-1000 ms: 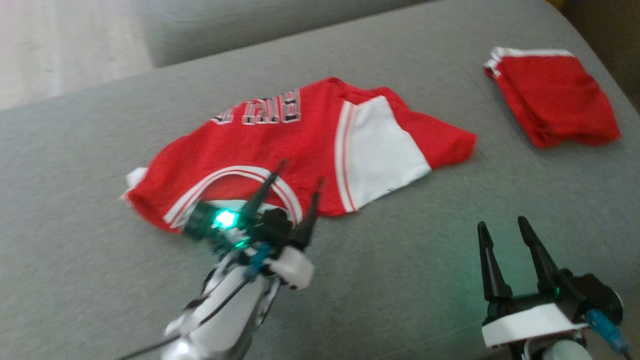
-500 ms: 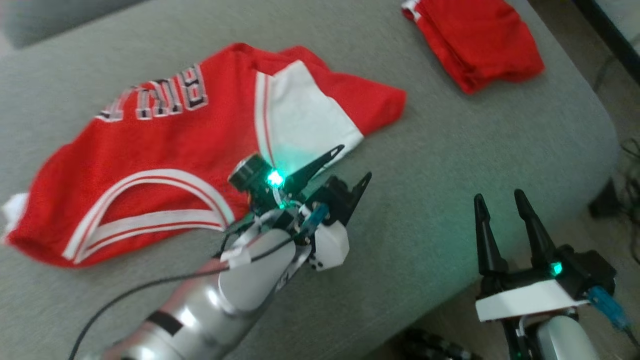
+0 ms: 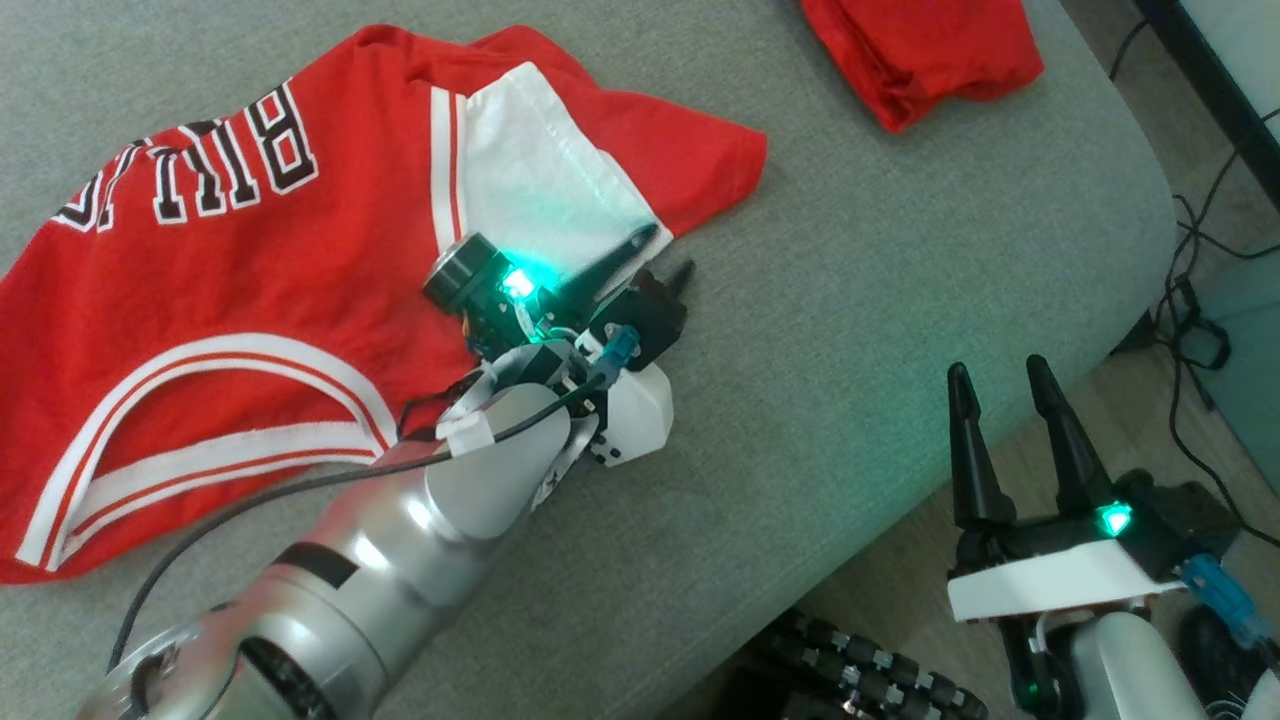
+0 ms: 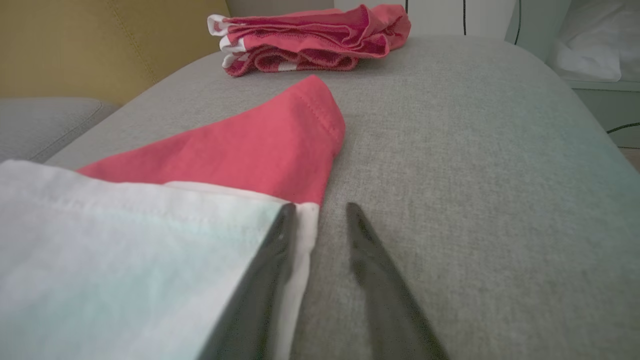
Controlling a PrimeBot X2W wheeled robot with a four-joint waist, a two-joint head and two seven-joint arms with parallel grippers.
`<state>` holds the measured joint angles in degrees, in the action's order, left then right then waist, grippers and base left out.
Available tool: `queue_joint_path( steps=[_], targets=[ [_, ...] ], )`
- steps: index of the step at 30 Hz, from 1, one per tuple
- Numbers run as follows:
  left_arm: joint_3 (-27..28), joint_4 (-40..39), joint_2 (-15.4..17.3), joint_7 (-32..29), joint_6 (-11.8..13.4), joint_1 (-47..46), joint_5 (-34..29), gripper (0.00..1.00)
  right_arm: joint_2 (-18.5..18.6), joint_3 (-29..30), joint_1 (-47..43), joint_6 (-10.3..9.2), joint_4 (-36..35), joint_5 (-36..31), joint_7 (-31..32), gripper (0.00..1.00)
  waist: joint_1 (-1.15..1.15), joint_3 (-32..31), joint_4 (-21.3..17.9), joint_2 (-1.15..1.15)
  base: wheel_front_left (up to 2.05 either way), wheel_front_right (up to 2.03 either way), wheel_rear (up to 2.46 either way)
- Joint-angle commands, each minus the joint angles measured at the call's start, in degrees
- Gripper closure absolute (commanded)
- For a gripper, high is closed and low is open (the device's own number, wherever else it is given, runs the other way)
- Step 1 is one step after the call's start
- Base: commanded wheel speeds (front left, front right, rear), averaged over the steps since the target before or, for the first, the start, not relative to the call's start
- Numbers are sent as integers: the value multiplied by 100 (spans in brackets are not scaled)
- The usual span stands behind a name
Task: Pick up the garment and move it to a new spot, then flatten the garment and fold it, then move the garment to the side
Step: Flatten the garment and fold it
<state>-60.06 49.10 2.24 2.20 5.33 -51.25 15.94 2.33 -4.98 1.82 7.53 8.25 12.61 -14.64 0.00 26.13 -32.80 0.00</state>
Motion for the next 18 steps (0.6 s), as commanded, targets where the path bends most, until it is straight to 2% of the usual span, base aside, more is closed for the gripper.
queue_joint_path(
  steps=[1, 8, 12, 18],
  targets=[
    [55, 69, 65, 50, 80, -182, 18, 100, 55, -66, 79, -4, -171, 28, -36, 0, 0, -10, 3, 0, 0, 0, 0],
    [-165, 149, 65, 235, 172, -235, 267, 100, 55, -118, 129, -4, -139, -14, -36, 0, 0, -194, 75, 0, 0, 0, 0],
    [-297, -241, 65, 410, 171, -107, 538, 100, 55, -34, 82, -4, -141, -89, -36, 0, 0, -418, 368, 0, 0, 0, 0],
    [-503, -539, 64, 604, 306, 84, 748, 100, 55, 79, -7, -4, -155, -256, -36, 0, 0, -768, 890, 0, 0, 0, 0]
  ],
)
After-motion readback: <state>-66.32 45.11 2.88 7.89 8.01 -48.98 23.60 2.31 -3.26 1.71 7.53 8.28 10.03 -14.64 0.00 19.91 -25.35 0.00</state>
